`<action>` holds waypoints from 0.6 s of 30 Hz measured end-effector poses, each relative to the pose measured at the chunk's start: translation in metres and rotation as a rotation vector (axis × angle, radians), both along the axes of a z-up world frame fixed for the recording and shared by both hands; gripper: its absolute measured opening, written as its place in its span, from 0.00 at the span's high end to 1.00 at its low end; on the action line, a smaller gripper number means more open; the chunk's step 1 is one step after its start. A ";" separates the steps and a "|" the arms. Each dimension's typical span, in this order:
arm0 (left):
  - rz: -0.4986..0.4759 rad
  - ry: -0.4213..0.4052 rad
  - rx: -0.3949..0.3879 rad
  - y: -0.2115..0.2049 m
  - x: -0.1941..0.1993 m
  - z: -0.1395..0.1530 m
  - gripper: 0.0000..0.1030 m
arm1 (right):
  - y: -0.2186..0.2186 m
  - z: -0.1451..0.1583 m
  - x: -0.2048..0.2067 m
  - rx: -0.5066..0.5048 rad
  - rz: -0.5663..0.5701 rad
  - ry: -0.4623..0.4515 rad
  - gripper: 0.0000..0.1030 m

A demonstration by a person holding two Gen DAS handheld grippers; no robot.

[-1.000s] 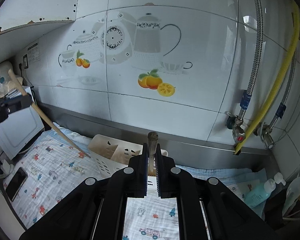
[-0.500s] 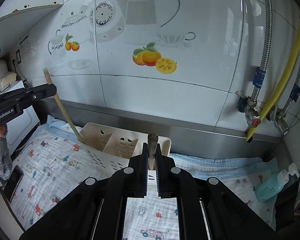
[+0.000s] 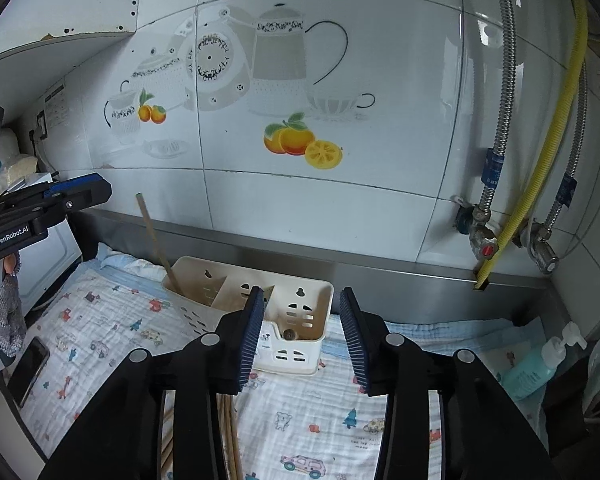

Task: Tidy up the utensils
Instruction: 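Open the left tool to release the chopstick while the right tool opens too, then withdraw both tools from the holder back toward the chopstick pile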

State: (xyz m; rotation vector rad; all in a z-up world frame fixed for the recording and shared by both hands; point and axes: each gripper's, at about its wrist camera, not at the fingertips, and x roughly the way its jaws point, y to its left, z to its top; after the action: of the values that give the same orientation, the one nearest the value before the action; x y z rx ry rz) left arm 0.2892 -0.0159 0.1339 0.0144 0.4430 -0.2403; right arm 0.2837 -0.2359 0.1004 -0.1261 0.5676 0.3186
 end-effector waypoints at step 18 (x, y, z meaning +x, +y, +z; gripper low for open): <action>-0.011 0.045 0.018 0.018 -0.108 -0.067 0.25 | -0.009 -0.063 -0.113 0.057 0.024 0.007 0.36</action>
State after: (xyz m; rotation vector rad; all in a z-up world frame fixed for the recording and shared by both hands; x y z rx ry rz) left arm 0.1815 0.0017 0.0673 0.0289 0.4900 -0.2481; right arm 0.1710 -0.2445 0.0376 -0.0768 0.5635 0.3588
